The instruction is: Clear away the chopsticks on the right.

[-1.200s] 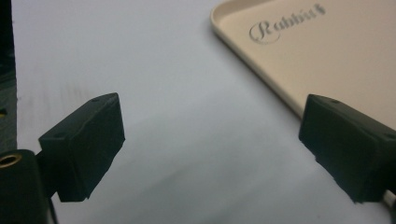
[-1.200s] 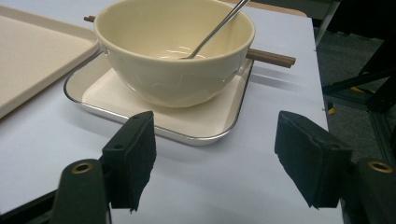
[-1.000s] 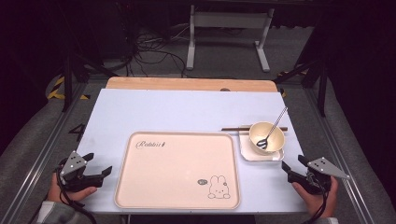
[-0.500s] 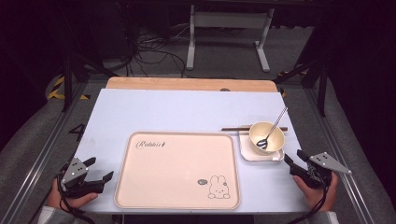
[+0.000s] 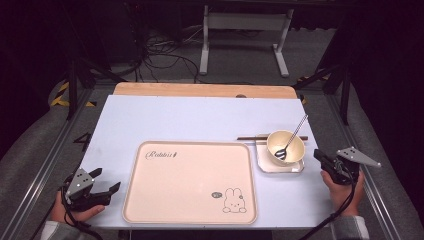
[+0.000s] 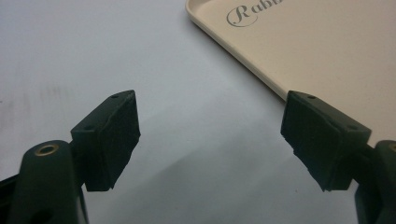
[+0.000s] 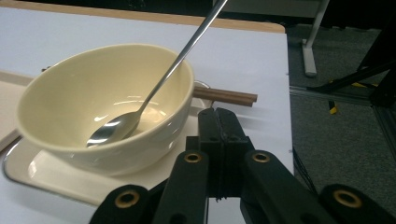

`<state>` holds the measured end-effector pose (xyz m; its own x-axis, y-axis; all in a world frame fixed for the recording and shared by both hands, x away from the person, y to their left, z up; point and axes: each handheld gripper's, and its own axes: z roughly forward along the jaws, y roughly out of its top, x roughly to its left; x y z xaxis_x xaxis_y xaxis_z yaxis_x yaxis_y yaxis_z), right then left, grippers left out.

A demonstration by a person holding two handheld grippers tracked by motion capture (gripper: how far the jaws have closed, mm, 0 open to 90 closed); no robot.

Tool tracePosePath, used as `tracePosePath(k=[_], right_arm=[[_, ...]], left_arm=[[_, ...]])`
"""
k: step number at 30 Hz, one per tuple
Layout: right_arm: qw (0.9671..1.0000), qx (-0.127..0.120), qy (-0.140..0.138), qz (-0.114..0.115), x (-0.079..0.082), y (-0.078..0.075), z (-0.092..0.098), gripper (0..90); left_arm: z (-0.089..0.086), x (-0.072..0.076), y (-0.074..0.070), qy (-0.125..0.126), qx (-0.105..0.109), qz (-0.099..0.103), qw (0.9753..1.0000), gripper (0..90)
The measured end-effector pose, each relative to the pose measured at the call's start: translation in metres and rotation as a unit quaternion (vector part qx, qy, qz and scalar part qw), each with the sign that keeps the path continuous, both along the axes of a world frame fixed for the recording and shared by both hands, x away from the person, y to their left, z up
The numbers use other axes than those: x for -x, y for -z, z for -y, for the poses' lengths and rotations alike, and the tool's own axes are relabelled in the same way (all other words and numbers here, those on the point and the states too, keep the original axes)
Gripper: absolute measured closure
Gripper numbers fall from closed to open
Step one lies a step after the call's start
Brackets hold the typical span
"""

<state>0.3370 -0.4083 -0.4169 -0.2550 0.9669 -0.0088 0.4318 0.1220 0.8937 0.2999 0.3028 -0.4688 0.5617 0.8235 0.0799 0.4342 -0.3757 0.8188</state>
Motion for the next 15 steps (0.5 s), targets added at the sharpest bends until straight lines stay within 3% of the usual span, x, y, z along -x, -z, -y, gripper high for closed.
tracePosePath(k=[8, 15], right_arm=[[0.9999, -0.006, -0.001, -0.012, -0.034, -0.009, 0.010, 90.0], [0.9989, -0.033, -0.016, -0.030, -0.070, -0.006, 0.017, 90.0]], left_arm=[[0.002, 0.000, 0.000, -0.005, -0.009, 0.000, 0.9999, 20.3], [0.005, -0.002, -0.003, -0.011, -0.012, 0.005, 0.9999, 20.3]])
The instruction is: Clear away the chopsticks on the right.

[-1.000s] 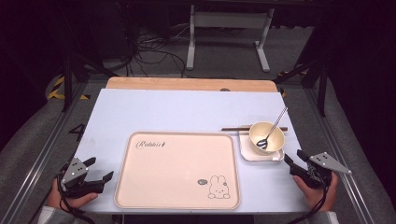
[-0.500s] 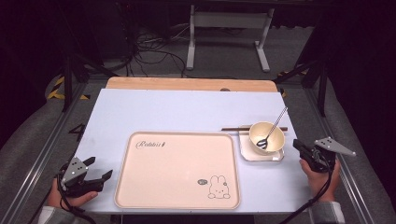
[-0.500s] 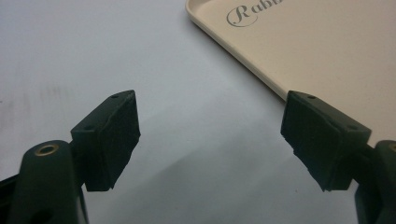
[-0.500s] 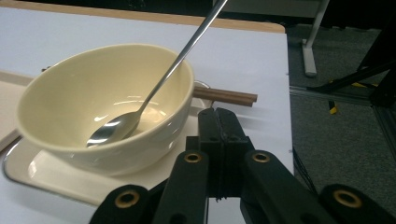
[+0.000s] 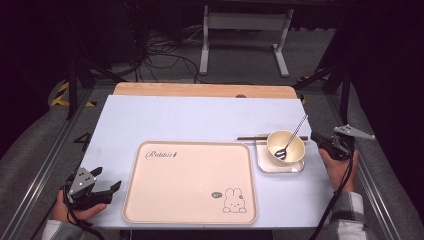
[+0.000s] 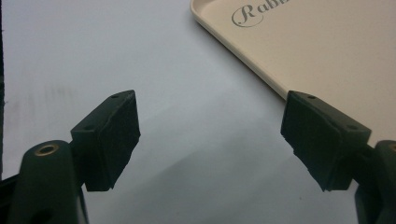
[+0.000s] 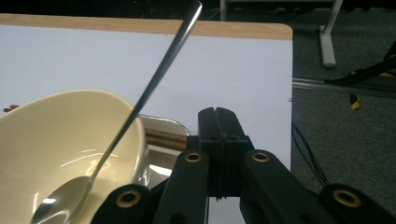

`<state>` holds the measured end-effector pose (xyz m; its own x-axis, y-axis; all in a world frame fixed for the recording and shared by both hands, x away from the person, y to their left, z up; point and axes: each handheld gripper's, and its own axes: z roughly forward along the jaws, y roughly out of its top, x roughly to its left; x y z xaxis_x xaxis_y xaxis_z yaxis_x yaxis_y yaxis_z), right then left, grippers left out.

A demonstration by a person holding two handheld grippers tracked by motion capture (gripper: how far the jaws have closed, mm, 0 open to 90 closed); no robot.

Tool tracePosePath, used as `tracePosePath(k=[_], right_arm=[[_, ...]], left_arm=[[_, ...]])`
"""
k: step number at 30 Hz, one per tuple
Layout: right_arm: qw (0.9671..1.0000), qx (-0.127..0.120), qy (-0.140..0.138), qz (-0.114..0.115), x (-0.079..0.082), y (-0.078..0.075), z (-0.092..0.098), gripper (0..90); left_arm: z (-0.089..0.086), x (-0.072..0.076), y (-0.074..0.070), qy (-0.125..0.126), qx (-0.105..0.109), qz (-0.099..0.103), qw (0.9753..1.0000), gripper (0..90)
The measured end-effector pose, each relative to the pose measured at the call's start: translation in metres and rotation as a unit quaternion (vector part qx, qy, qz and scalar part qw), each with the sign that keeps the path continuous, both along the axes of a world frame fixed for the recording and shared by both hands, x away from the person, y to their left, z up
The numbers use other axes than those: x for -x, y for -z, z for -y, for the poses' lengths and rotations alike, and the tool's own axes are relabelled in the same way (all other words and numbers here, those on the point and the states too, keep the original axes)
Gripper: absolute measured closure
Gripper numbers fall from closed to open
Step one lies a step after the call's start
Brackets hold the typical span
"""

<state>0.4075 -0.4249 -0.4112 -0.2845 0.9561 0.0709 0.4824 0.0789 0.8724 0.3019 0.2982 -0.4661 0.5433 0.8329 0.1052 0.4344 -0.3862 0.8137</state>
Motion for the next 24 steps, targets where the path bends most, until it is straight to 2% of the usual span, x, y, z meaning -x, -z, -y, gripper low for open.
tracePosePath(k=[2, 5, 10, 12, 13, 14, 16, 17, 19, 24], right_arm=[[0.9999, -0.009, -0.002, -0.011, -0.010, 0.004, 0.000, 90.0], [0.9994, 0.004, -0.004, -0.033, -0.022, 0.010, -0.003, 90.0], [0.9987, 0.004, -0.003, -0.051, -0.034, 0.014, -0.007, 90.0], [0.9978, 0.017, -0.003, -0.064, -0.040, 0.014, -0.011, 90.0], [0.9969, 0.028, 0.005, -0.073, -0.044, 0.013, -0.013, 90.0], [0.9968, 0.029, 0.007, -0.075, -0.046, 0.011, -0.013, 90.0], [0.9972, 0.011, 0.005, -0.074, -0.051, 0.009, -0.014, 90.0], [0.9968, 0.014, 0.005, -0.079, -0.054, 0.010, -0.014, 90.0], [0.9954, 0.026, 0.008, -0.092, -0.062, 0.013, -0.015, 90.0], [0.9942, 0.015, 0.009, -0.106, -0.071, 0.017, -0.009, 90.0]], left_arm=[[0.000, 0.001, -0.001, -0.002, 0.000, 0.002, 1.0000, 20.3], [-0.001, 0.002, -0.002, -0.003, 0.003, 0.006, 1.0000, 20.3], [-0.003, 0.003, -0.001, -0.002, 0.002, 0.008, 1.0000, 20.3], [-0.003, 0.003, -0.001, -0.004, 0.007, 0.006, 0.9999, 20.3], [-0.003, 0.004, -0.002, -0.005, 0.010, 0.004, 0.9999, 20.2], [-0.003, 0.005, -0.002, -0.005, 0.016, 0.005, 0.9999, 20.1], [-0.003, 0.006, -0.004, -0.005, 0.022, 0.007, 0.9997, 20.0], [-0.003, 0.007, -0.004, -0.004, 0.026, 0.007, 0.9996, 19.9], [-0.003, 0.008, -0.005, -0.004, 0.024, 0.008, 0.9997, 20.0], [-0.002, 0.009, -0.004, -0.001, 0.019, 0.010, 0.9998, 19.9]])
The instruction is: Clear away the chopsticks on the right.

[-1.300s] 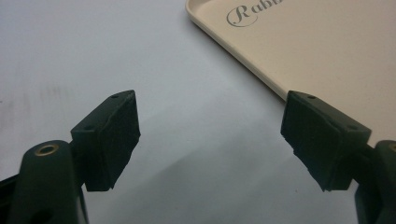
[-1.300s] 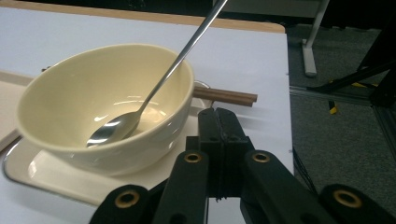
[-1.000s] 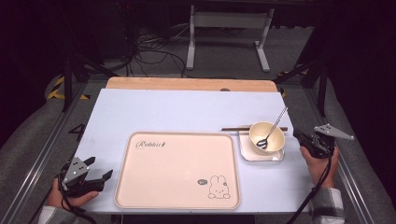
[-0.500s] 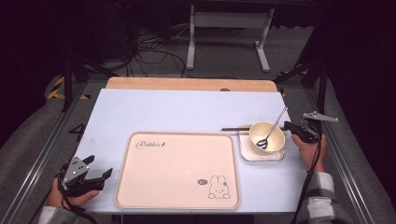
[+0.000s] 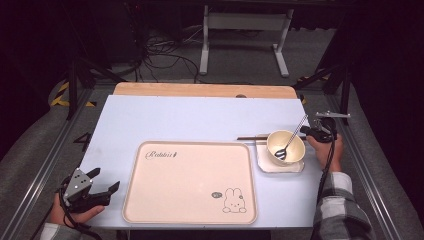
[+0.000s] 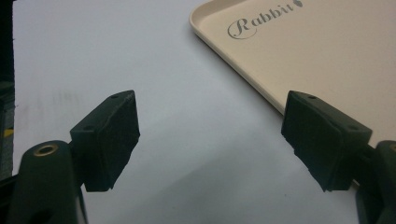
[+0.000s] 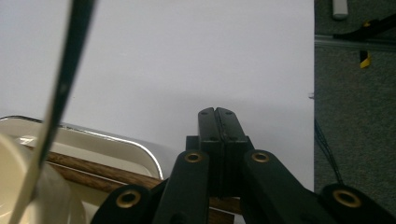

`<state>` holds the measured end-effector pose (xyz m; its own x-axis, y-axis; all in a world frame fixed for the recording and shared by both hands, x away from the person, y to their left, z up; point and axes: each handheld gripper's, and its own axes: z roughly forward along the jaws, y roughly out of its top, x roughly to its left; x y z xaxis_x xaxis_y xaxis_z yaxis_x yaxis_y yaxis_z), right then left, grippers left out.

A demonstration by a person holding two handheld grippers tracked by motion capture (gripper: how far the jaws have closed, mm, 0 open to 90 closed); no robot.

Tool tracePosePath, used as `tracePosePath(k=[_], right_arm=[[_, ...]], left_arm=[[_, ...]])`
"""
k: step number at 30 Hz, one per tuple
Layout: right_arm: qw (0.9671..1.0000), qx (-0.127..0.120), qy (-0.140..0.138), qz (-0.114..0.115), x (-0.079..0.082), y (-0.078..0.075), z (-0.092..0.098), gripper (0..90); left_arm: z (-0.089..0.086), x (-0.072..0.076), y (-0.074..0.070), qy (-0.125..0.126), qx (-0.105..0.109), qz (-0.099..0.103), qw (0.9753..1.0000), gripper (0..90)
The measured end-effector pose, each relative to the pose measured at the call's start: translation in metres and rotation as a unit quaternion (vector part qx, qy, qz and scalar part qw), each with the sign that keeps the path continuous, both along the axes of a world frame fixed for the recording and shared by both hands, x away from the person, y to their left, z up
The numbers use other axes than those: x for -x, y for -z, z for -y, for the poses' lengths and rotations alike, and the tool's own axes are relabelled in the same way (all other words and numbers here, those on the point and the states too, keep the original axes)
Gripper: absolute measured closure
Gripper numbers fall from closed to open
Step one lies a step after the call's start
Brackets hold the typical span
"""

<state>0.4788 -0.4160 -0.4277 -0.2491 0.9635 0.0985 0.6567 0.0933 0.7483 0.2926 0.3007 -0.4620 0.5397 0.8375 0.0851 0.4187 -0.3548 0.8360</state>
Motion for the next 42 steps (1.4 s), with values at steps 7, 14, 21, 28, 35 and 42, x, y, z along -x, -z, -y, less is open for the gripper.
tracePosePath(k=[7, 14, 21, 28, 35, 42], right_arm=[[0.9995, 0.003, -0.010, -0.029, -0.007, 0.010, -0.001, 90.0], [0.9982, 0.008, -0.013, -0.058, -0.002, 0.011, 0.001, 90.0], [0.9971, 0.002, -0.028, -0.070, 0.005, 0.011, 0.001, 90.0], [0.9958, -0.018, -0.050, -0.074, 0.015, 0.013, 0.004, 90.0], [0.9956, -0.012, -0.068, -0.063, 0.027, 0.014, 0.002, 90.0], [0.9967, -0.003, -0.068, -0.045, 0.035, 0.013, 0.004, 89.0]], left_arm=[[0.000, 0.000, 0.002, 0.004, -0.009, -0.002, 0.9999, 19.9], [0.000, 0.000, 0.001, 0.003, -0.013, 0.000, 0.9999, 19.3], [-0.002, 0.000, 0.002, -0.001, -0.007, -0.005, 1.0000, 19.2], [-0.001, 0.001, 0.001, 0.005, -0.005, -0.004, 1.0000, 19.2], [0.000, 0.001, 0.002, 0.004, -0.007, -0.009, 0.9999, 18.9], [0.000, 0.001, 0.003, 0.005, -0.007, -0.013, 0.9999, 18.8]])
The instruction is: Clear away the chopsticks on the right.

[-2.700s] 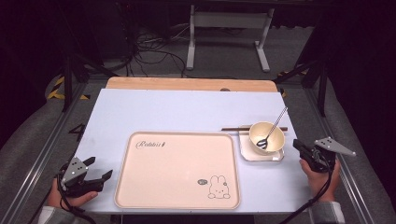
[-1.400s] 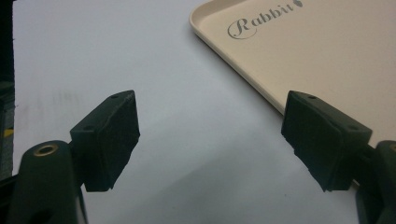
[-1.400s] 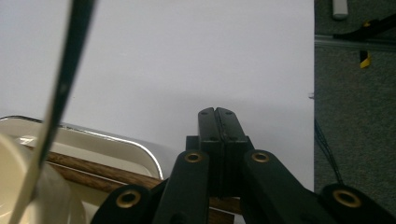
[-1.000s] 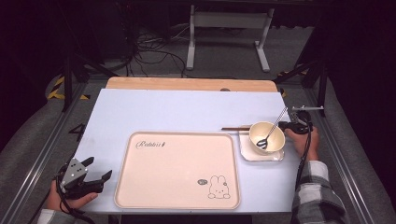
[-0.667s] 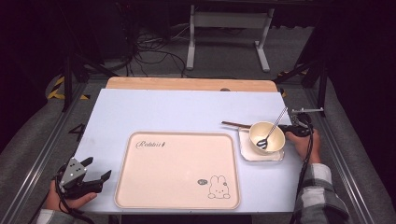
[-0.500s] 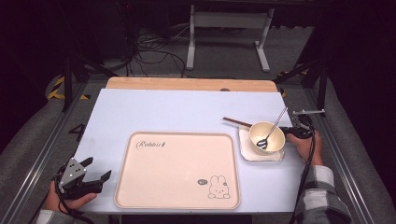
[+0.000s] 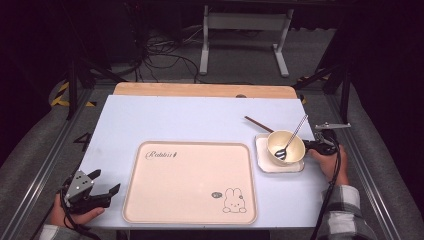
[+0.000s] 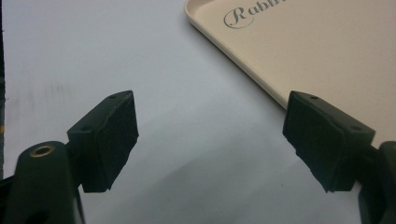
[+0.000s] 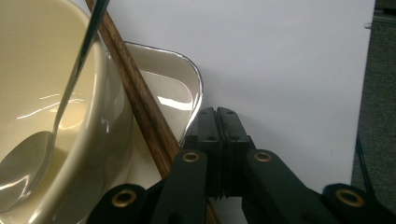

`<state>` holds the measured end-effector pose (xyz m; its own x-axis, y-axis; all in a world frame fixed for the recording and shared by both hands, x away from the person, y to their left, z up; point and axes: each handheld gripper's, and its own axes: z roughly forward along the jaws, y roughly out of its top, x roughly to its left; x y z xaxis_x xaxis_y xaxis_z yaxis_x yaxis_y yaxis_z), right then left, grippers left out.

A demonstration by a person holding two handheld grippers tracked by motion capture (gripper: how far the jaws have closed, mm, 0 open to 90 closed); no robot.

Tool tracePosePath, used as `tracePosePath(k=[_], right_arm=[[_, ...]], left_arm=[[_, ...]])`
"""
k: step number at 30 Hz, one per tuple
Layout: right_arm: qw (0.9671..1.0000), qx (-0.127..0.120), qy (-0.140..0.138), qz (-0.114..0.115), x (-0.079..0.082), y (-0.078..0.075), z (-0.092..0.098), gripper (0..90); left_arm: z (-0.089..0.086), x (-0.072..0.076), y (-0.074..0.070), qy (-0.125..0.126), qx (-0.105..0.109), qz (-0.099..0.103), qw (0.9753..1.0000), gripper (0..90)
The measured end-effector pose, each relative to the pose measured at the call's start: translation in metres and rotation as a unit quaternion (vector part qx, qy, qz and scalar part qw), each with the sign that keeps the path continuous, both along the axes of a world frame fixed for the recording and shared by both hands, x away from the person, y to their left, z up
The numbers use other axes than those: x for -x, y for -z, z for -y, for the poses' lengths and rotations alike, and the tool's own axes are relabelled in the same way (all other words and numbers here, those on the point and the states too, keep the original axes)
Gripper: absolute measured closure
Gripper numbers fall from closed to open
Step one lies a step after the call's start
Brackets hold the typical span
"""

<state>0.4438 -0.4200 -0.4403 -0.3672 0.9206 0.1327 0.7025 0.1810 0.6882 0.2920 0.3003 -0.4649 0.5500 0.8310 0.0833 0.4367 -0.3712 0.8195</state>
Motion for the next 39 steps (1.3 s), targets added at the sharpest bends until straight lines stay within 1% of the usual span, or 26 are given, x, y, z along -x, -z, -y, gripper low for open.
tracePosePath(k=[2, 5, 8, 10, 13, 15, 17, 19, 23, 27, 31, 35, 37, 39], right_arm=[[0.9999, -0.012, 0.004, 0.006, 0.005, 0.001, 0.005, 88.2], [0.9998, -0.012, 0.012, 0.011, 0.011, 0.000, 0.012, 85.2], [0.9989, -0.034, 0.013, 0.028, 0.018, -0.004, 0.020, 82.3], [0.9984, -0.044, -0.002, 0.037, 0.022, -0.007, 0.022, 79.9], [0.9980, -0.038, -0.026, 0.042, 0.026, -0.012, 0.019, 77.3], [0.9980, -0.037, -0.039, 0.035, 0.027, -0.013, 0.016, 76.7], [0.9982, -0.031, -0.040, 0.031, 0.026, -0.012, 0.015, 76.0], [0.9979, -0.037, -0.043, 0.031, 0.025, -0.011, 0.016, 76.1], [0.9975, -0.042, -0.048, 0.030, 0.025, -0.011, 0.015, 76.4], [0.9976, -0.044, -0.047, 0.026, 0.024, -0.011, 0.015, 75.7], [0.9973, -0.051, -0.046, 0.026, 0.023, -0.011, 0.015, 75.3], [0.9976, -0.052, -0.037, 0.028, 0.024, -0.010, 0.017, 75.1], [0.9973, -0.059, -0.033, 0.030, 0.024, -0.009, 0.019, 75.6], [0.9974, -0.059, -0.030, 0.030, 0.025, -0.009, 0.020, 76.7]], left_arm=[[0.000, 0.001, -0.001, -0.001, -0.002, -0.001, 1.0000, 18.6], [0.000, 0.002, -0.001, -0.003, -0.001, 0.002, 1.0000, 18.3], [0.000, 0.001, -0.002, -0.004, 0.000, 0.002, 1.0000, 18.3], [0.001, 0.002, -0.001, -0.003, -0.004, 0.001, 1.0000, 18.3], [0.002, 0.002, -0.001, -0.001, -0.005, 0.001, 1.0000, 18.3], [0.003, 0.001, -0.001, -0.001, -0.005, -0.001, 1.0000, 18.3], [0.003, 0.001, -0.001, 0.001, -0.005, -0.002, 1.0000, 18.3], [0.003, 0.001, -0.001, 0.002, -0.008, -0.002, 1.0000, 18.2], [0.003, 0.001, -0.001, 0.005, -0.002, -0.001, 1.0000, 17.6], [0.003, 0.002, -0.002, 0.012, 0.001, 0.004, 0.9999, 17.5], [0.004, 0.001, -0.001, 0.012, -0.001, 0.002, 0.9999, 17.4], [0.003, 0.001, -0.001, 0.012, 0.000, 0.002, 0.9999, 17.4], [0.002, 0.000, -0.001, 0.012, 0.008, 0.000, 0.9999, 17.2], [0.001, 0.000, -0.001, 0.014, 0.014, -0.001, 0.9998, 17.1]])
